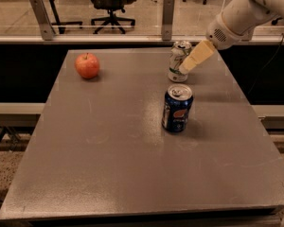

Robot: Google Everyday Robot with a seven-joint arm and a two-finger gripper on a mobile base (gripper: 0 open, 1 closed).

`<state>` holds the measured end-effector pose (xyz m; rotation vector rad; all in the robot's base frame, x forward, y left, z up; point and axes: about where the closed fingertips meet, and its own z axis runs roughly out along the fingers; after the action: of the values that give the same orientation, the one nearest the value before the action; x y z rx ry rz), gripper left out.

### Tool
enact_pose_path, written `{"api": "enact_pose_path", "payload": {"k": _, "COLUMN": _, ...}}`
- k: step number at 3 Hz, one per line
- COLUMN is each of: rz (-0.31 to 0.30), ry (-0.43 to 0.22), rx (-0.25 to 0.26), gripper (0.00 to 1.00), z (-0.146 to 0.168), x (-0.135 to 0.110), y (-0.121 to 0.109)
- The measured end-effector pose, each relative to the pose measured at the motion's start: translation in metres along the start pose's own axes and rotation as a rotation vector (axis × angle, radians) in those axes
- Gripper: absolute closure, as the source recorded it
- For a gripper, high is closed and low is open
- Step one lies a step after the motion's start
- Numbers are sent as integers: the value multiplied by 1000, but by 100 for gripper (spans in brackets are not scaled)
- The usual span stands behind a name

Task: Move 7up can near pepsi can

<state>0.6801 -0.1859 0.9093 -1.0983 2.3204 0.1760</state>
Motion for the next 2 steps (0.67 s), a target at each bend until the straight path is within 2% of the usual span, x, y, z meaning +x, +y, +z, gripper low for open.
{"api": "enact_pose_path", "payload": {"k": 2, "rz": 12, "ry": -62, "rx": -35, "gripper": 0, "z": 33, "x": -15, "y": -6}}
